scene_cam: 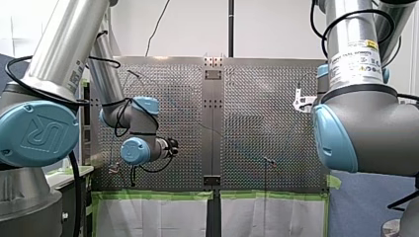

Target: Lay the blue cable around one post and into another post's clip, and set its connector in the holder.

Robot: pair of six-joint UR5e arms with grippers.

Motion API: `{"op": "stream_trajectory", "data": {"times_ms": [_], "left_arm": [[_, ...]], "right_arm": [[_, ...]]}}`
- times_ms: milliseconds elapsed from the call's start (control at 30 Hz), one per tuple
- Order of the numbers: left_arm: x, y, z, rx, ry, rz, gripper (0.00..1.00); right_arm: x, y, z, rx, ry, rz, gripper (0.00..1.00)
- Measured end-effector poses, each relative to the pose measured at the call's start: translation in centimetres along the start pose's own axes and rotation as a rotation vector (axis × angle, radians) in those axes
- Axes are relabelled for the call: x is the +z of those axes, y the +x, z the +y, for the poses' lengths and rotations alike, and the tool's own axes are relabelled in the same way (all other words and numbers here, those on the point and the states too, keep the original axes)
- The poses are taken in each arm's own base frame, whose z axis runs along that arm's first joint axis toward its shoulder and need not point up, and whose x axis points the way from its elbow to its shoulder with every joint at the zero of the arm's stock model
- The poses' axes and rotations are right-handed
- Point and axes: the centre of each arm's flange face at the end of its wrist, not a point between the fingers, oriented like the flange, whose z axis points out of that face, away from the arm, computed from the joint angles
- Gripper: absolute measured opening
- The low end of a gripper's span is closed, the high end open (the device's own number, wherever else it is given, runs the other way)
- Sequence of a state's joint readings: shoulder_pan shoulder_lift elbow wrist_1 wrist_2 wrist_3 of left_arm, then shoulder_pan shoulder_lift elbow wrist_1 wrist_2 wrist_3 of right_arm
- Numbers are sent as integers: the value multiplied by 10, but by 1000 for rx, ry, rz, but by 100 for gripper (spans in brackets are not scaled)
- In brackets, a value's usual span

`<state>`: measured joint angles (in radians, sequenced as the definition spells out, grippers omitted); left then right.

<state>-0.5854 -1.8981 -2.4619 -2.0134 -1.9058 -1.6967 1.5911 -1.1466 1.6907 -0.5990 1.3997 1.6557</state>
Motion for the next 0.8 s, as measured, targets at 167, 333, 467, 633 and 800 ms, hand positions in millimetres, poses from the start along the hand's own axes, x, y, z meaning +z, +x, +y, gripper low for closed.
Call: {"op": "stream_trajectory", "data": {"times_ms": [167, 333, 467, 633, 800], "left_arm": [[2, -1, -1, 0, 0, 0, 100], [2, -1, -1, 2, -1, 4, 100], [2, -1, 0, 2, -7, 4, 100], [2, -1, 0, 3, -12, 6, 100], [1, 0, 1, 6, -13, 10, 100]], "right_arm": [[1, 4, 3, 1, -3, -24, 0], [3, 8, 5, 5, 5, -43, 0], [5, 12, 7, 10, 12, -48, 0], [7, 15, 12, 13, 14, -51, 0], [8, 16, 17, 19, 27, -52, 0]]}}
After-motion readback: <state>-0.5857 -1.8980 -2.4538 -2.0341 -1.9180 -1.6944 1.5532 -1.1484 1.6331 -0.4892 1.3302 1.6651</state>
